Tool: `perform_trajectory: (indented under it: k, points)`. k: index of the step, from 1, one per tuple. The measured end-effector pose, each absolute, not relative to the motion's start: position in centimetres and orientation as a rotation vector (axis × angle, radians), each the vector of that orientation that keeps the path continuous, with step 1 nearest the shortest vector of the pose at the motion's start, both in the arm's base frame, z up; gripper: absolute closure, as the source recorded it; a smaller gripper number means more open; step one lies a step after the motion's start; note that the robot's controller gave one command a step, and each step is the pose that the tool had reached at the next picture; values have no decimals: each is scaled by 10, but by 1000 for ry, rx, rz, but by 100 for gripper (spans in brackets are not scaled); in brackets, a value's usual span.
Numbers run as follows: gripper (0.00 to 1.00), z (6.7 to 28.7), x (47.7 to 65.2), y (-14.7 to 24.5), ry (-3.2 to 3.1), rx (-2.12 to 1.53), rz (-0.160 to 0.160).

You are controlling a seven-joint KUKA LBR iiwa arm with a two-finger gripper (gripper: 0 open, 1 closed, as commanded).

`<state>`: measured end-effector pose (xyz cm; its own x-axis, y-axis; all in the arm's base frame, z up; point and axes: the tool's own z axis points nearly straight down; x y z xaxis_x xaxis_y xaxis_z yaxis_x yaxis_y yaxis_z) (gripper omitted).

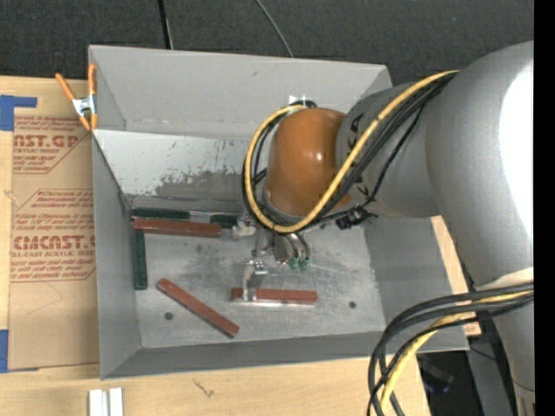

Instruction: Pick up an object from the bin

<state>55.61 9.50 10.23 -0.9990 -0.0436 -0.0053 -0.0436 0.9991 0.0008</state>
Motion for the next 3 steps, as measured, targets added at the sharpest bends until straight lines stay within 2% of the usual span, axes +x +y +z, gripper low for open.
perform_trajectory:
  k: [1,2,3]
  points:
    - [100,77,537,80,3117,-95,9]
    - [100,77,537,80,3117,-95,9]
    - [100,224,562,46,3137,32,0]
